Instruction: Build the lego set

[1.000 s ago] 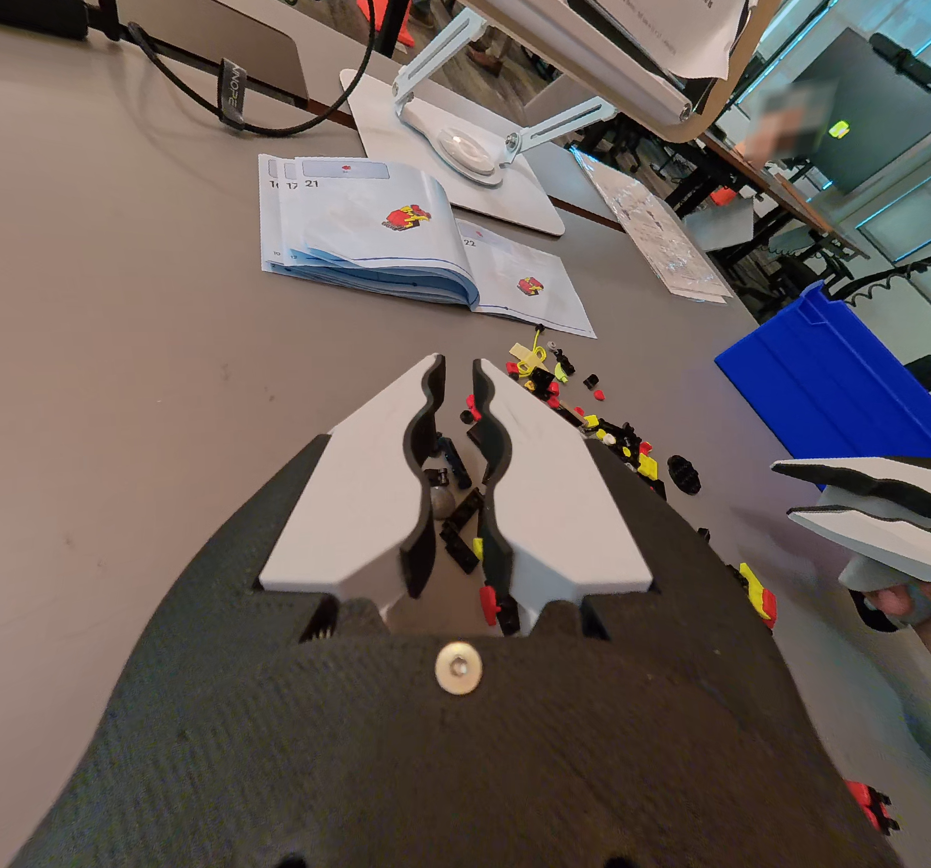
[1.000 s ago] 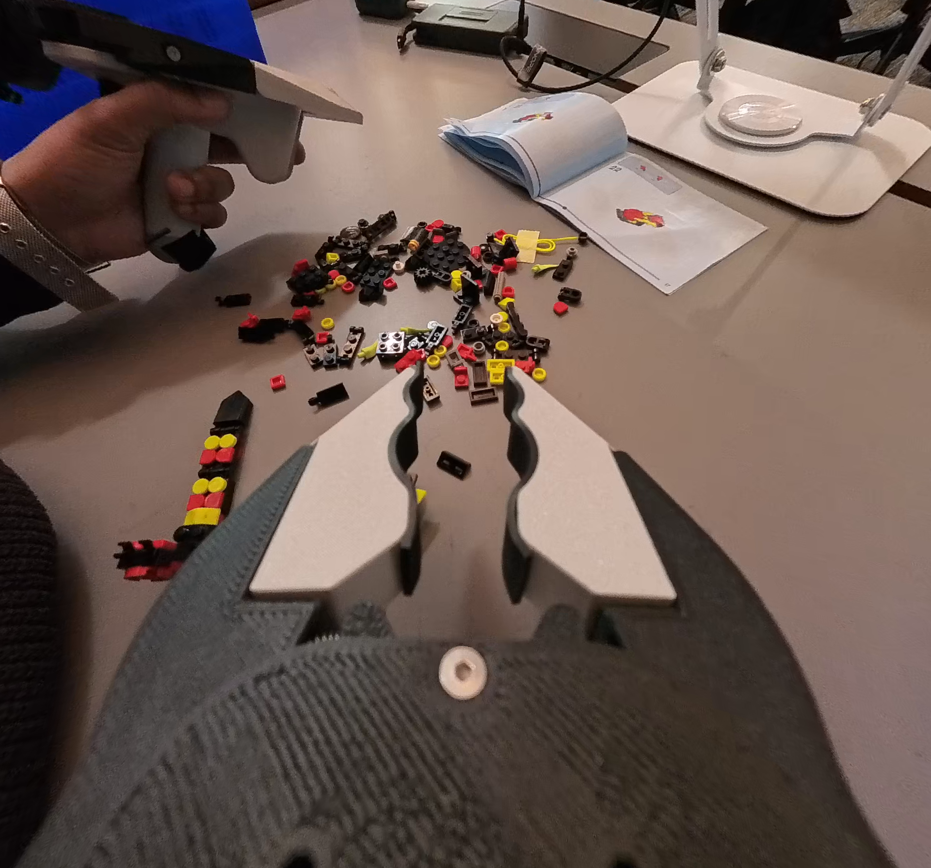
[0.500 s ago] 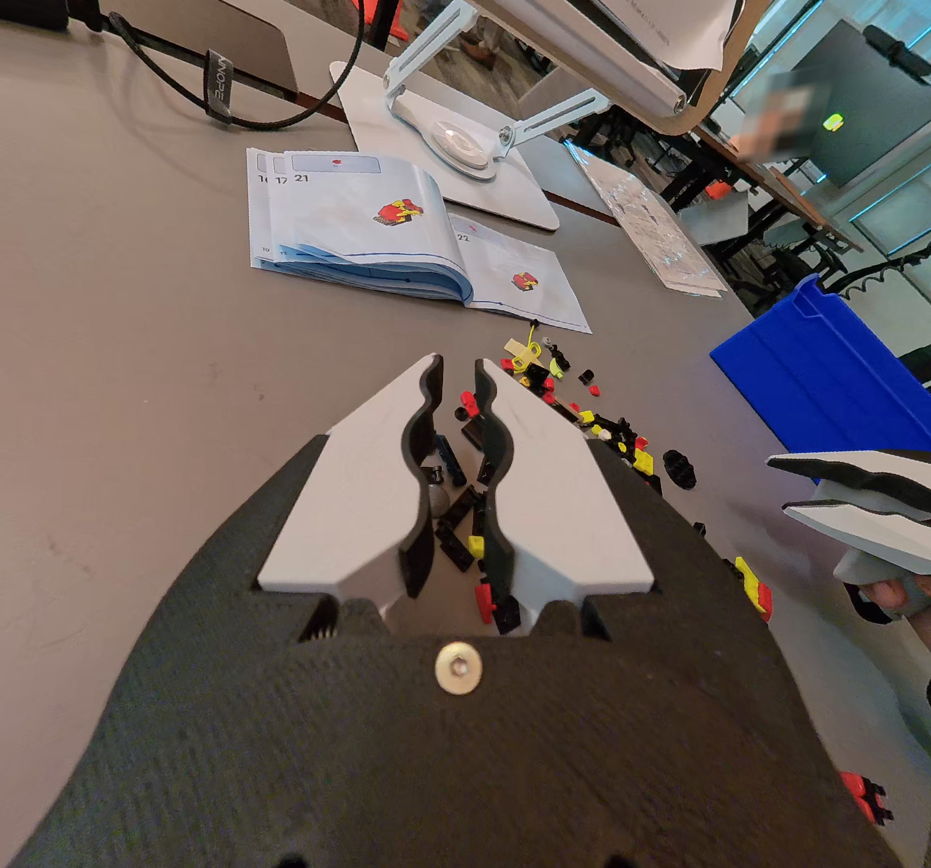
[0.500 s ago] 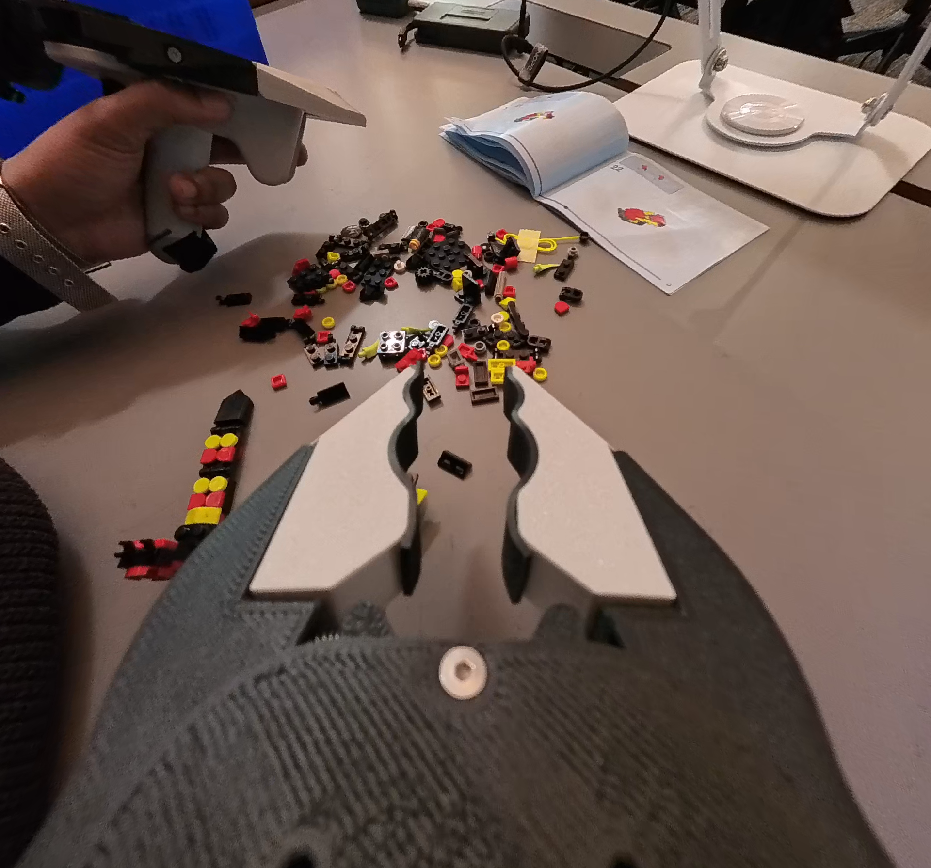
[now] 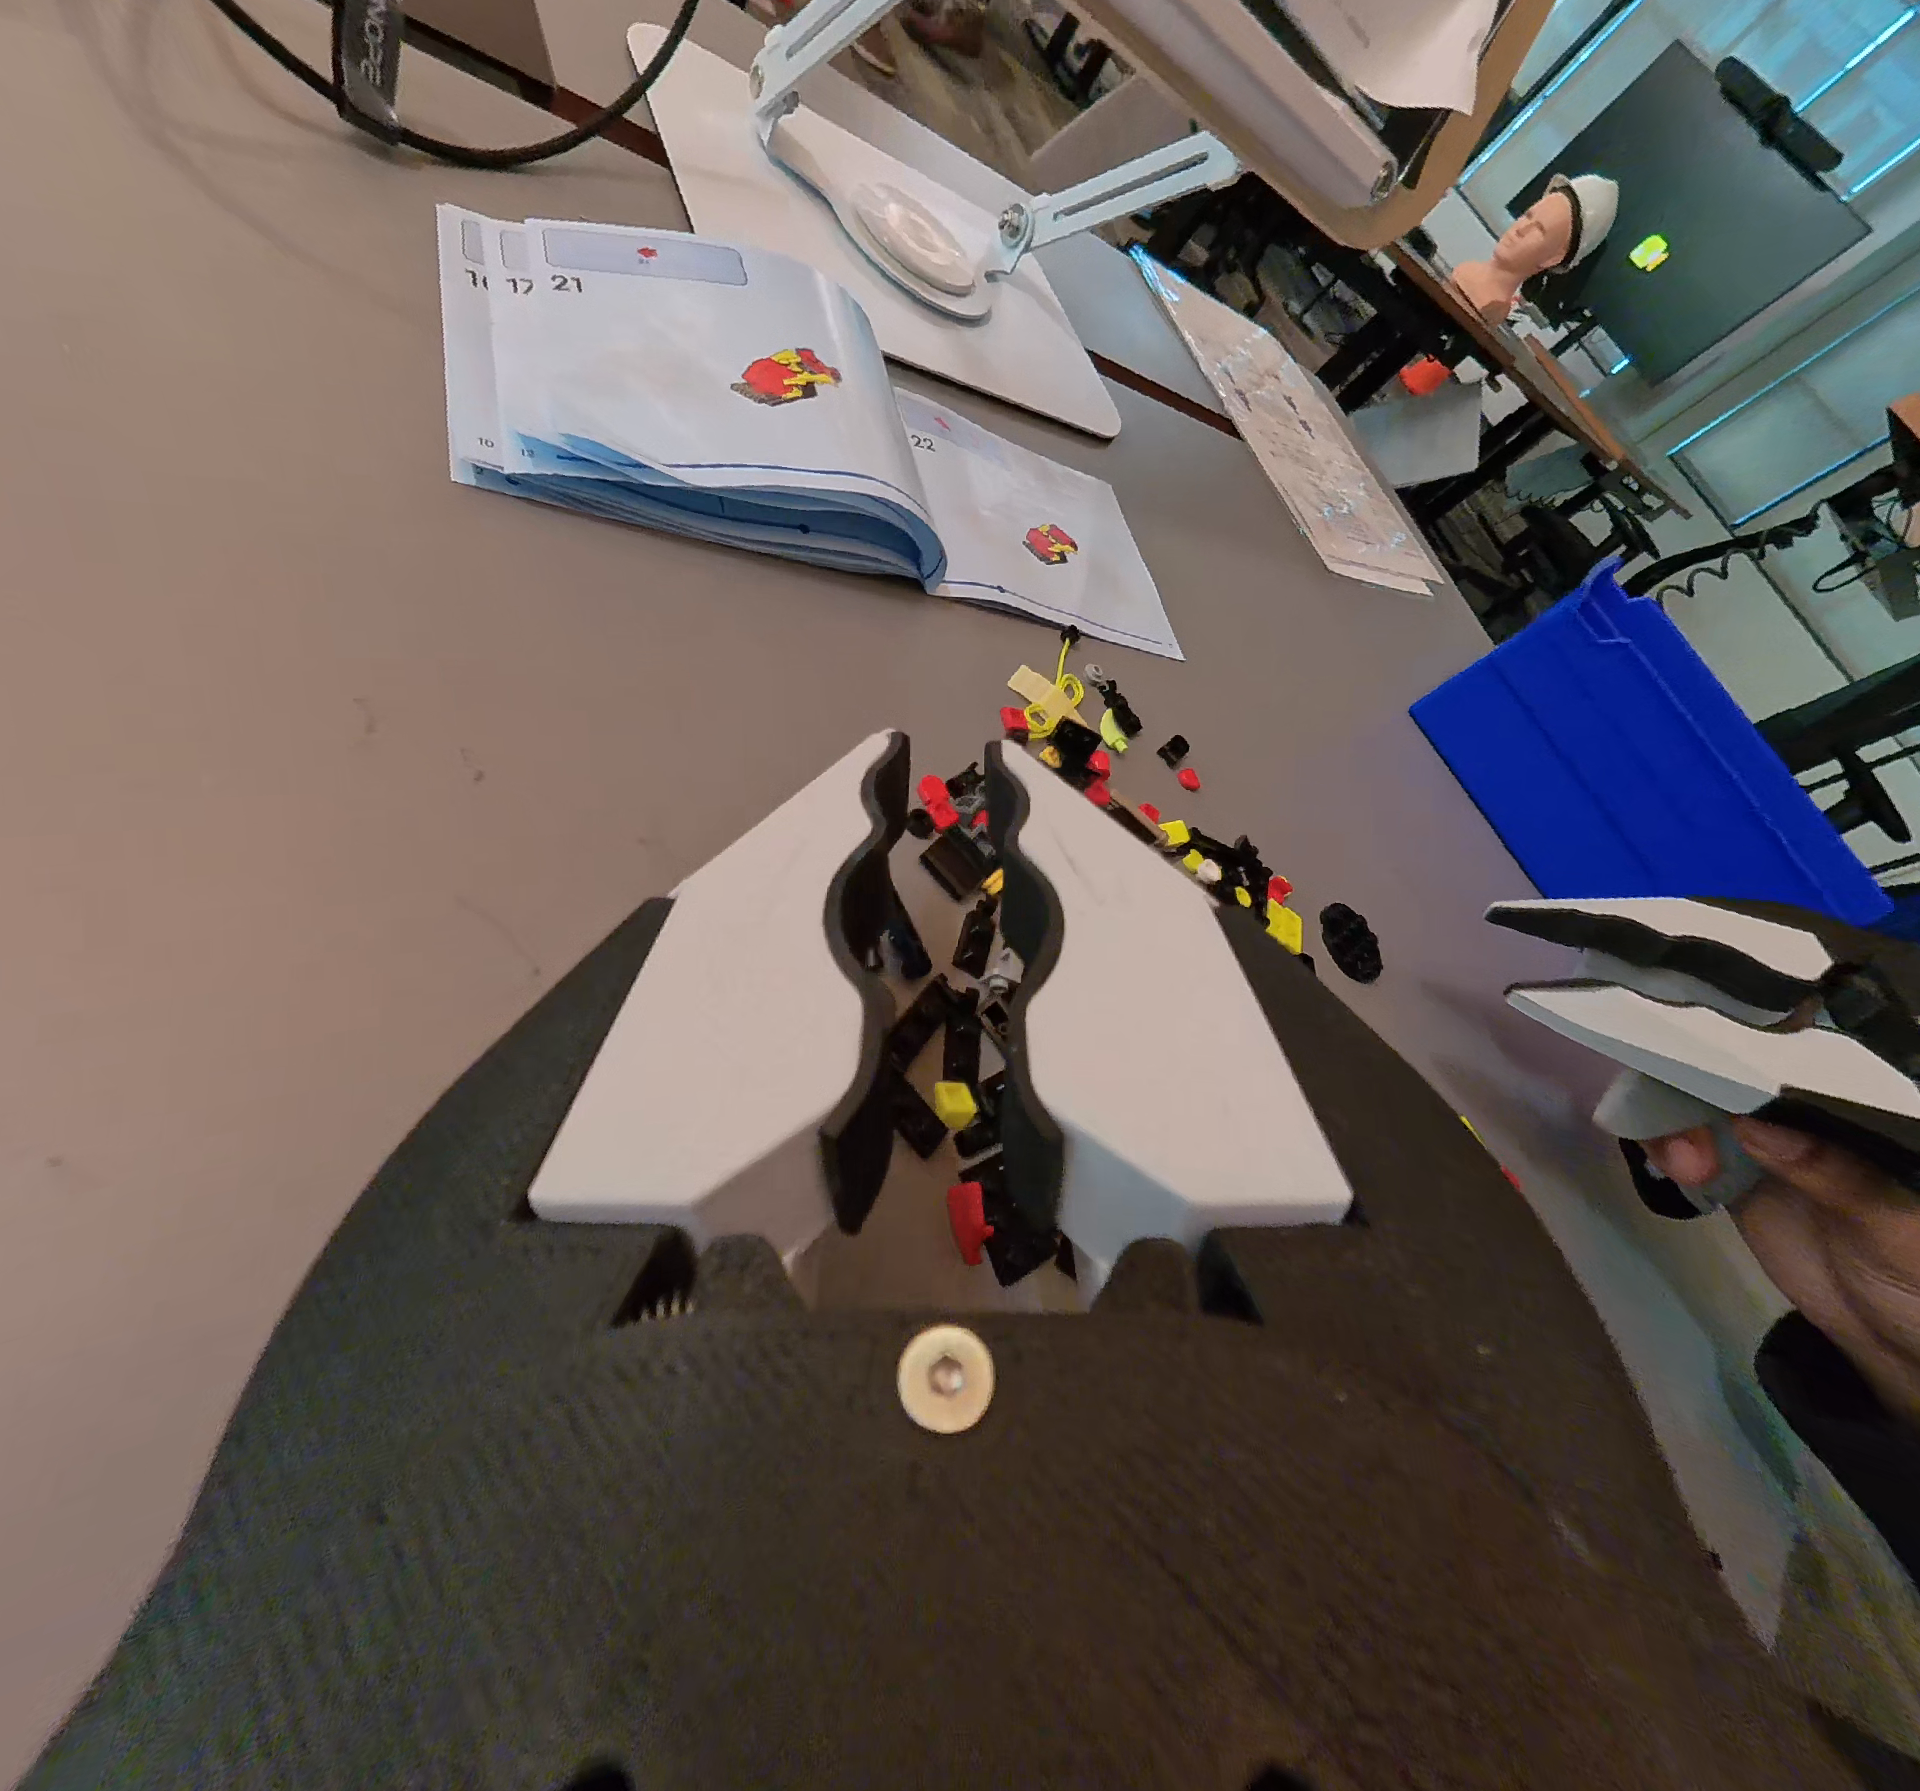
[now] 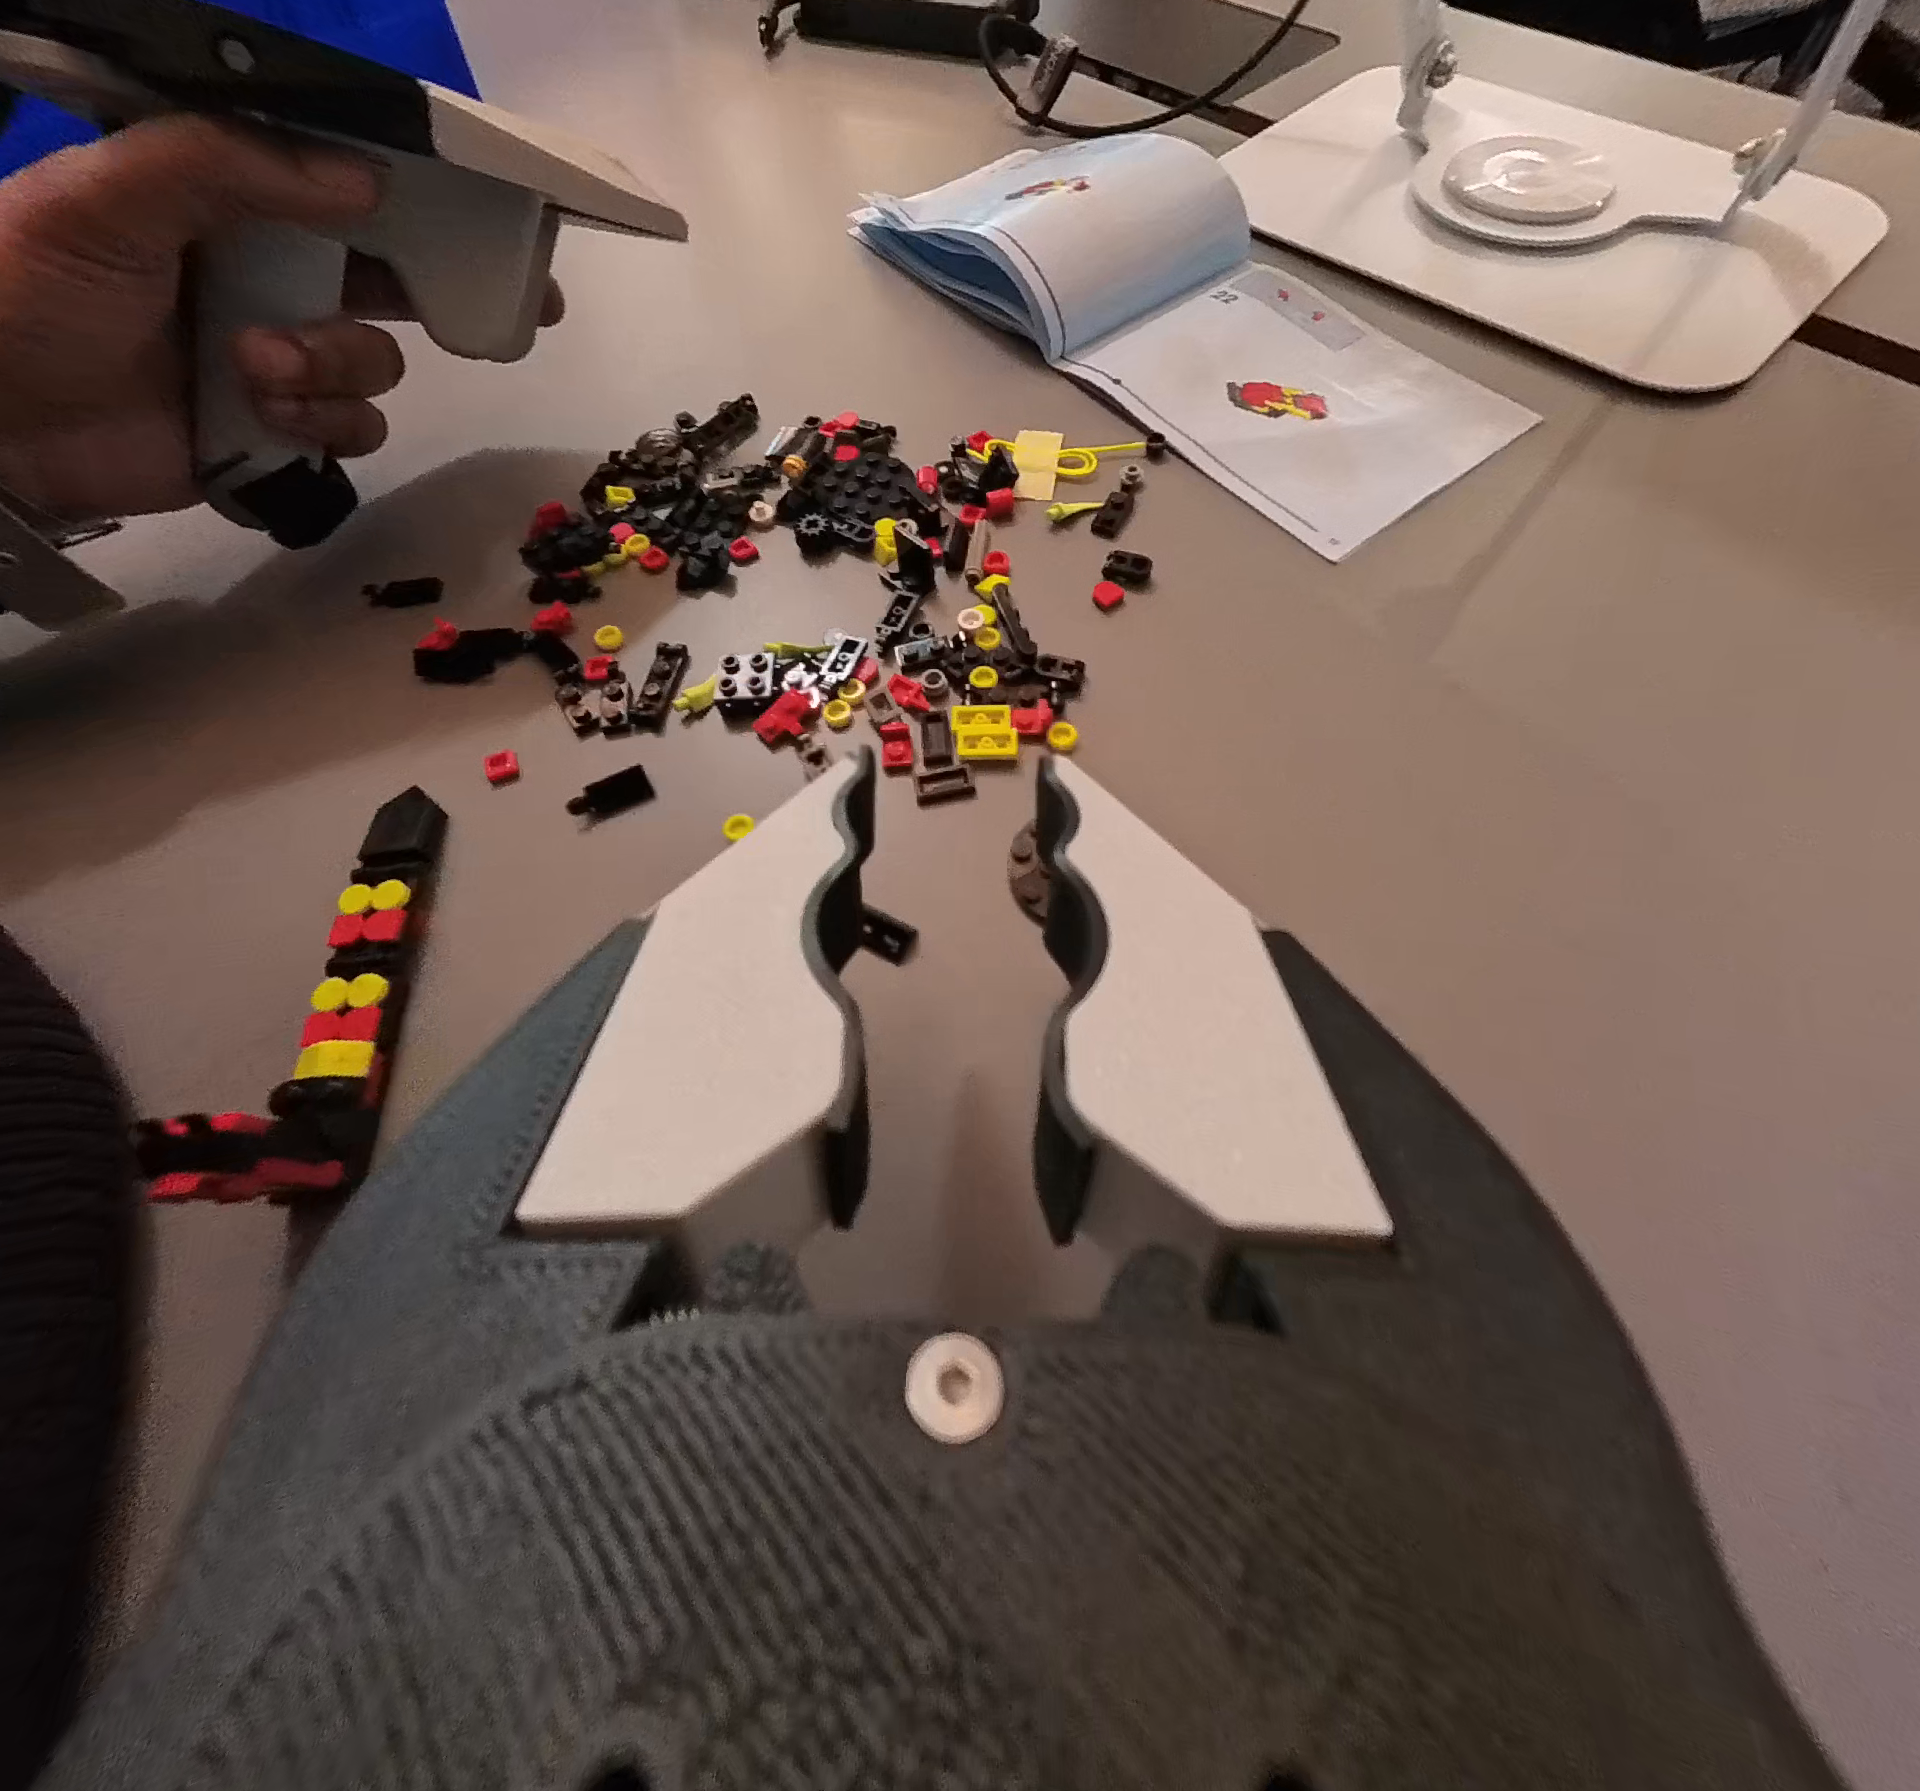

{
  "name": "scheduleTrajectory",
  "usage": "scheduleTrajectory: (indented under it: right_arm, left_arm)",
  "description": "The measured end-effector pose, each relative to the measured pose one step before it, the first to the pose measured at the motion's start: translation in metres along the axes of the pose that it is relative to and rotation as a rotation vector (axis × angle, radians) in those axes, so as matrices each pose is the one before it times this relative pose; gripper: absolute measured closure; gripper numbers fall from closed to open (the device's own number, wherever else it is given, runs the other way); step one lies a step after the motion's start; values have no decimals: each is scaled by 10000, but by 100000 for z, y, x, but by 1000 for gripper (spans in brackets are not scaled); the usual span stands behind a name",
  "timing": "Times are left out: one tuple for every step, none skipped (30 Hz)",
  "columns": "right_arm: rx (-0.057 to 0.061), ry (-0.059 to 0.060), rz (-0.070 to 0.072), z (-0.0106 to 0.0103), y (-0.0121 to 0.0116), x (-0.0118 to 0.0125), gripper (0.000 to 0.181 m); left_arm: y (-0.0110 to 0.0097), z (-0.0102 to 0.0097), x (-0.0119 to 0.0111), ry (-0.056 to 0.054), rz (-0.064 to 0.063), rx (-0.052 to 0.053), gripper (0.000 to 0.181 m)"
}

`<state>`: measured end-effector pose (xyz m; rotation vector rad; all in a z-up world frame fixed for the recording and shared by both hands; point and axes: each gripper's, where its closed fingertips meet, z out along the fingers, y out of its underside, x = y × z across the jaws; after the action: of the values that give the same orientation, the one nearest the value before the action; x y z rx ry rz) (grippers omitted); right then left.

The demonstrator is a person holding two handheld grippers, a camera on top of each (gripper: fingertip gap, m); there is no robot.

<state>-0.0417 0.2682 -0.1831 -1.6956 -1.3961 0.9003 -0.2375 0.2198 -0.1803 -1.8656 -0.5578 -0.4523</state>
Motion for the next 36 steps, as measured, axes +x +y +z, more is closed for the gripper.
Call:
scheduleTrajectory:
  right_arm:
    - [0, 41, 23, 87, 122, 230, 152]
    - [21, 23, 33, 67, 89, 201, 154]
    - [54, 15, 40, 51, 28, 199, 154]
    - [83, 17, 35, 43, -20, 197, 155]
    - [85, 26, 28, 28, -26, 196, 156]
    - [83, 36, 14, 16, -40, 210, 157]
    - [124, 59, -19, -43, -119, 222, 158]
    - [204, 101, -59, -112, -270, 231, 161]
    - [248, 110, -69, -129, -359, 236, 164]
    - [212, 68, -40, -121, -328, 176, 165]
    - [152, 43, -15, -100, -241, 135, 166]
    - [119, 51, -14, -86, -179, 132, 168]
    - [87, 47, -14, -62, -99, 123, 169]
    - [26, 22, 2, -15, 16, 82, 170]
    - [-38, -2, 21, 34, 126, 40, 169]
    - [-71, -11, 19, 78, 178, 26, 169]
    - [-68, -9, 0, 80, 164, 10, 169]
    - [-40, 3, -21, 59, 98, -3, 169]
    - [10, 14, -43, 17, -6, -13, 169]
    - [80, 24, -77, -44, -157, -31, 170]
    - [163, 40, -121, -120, -333, -38, 173]
    - [208, 45, -147, -147, -424, -41, 175]
    - [189, 33, -144, -144, -400, -49, 177]
    - [140, 17, -118, -100, -319, -72, 179]
    - [92, -11, -67, -29, -200, -93, 181]
    - [29, -59, 22, 83, -82, -143, 181]
    - [-48, -148, 151, 221, 35, -266, 181]
    - [-110, -277, 294, 355, 82, -479, 181]
    - [-171, -370, 427, 518, 116, -660, 181]
    - [-265, -443, 515, 670, 228, -806, 180]
    - [-345, -573, 492, 780, 328, -1072, 176]
    - [-361, -625, 365, 861, 345, -1229, 171]
    - [-356, -485, 222, 929, 328, -1085, 171]
    - [-321, -336, 79, 933, 241, -925, 170]
    - [-266, -283, -52, 934, 88, -888, 170]
    - [-272, -233, -118, 928, 12, -837, 170]
  left_arm:
    - [113, 62, -139, 4, -68, -53, 168]
    - [96, 43, -190, -15, -52, -39, 168]
    - [80, 44, -234, -41, -33, -34, 168]
    - [78, 33, -253, -57, -20, -33, 168]
    - [75, 36, -281, -62, -20, -33, 168]
    - [74, 50, -283, -62, -35, -35, 168]
    - [69, 50, -289, -51, -68, -24, 167]
    - [57, 54, -312, -51, -109, -2, 166]
    - [36, 40, -318, -42, -184, -5, 166]
    - [-2, 26, -151, 78, -243, -17, 165]
    - [-51, -18, -138, 72, -215, 23, 164]
    - [-82, -62, -177, 27, -196, 57, 164]
    - [-105, -75, -128, 25, -153, 68, 163]
    - [-65, -61, -123, 6, -113, 43, 163]
    - [-42, -47, -83, 1, -68, 27, 163]
    - [-24, -26, -45, 0, -32, 16, 163]
    - [-3, 1, -15, 1, -7, -3, 163]
    - [17, 11, 7, 3, 12, -11, 163]
    - [10, 8, 14, -6, 22, -6, 163]
    - [-19, -16, 2, -12, 25, 18, 163]
    - [-123, -77, 8, -18, 32, 82, 164]
    - [-265, -133, 3, -25, 37, 167, 165]
    - [-323, -151, 32, -9, 29, 185, 166]
    - [-282, -150, 51, 0, 18, 142, 166]
    - [-221, -110, 50, 3, 17, 101, 166]
    - [-138, -90, 47, 2, 23, 71, 166]
    - [-69, -51, 44, -1, 24, 32, 166]
    - [5, -6, 73, 14, 19, -12, 166]
    - [49, 5, 112, 27, 16, -27, 166]
    - [43, 11, 121, 30, 20, -18, 166]
    - [73, 14, 154, 36, 19, -27, 166]
    - [83, 17, 196, 46, 14, -42, 166]
    - [73, 15, 242, 62, 21, -36, 166]
    - [65, 7, 281, 69, 27, -36, 165]
    - [47, -12, 286, 70, 34, -31, 165]
    - [-14, -30, 284, 65, 37, -14, 165]
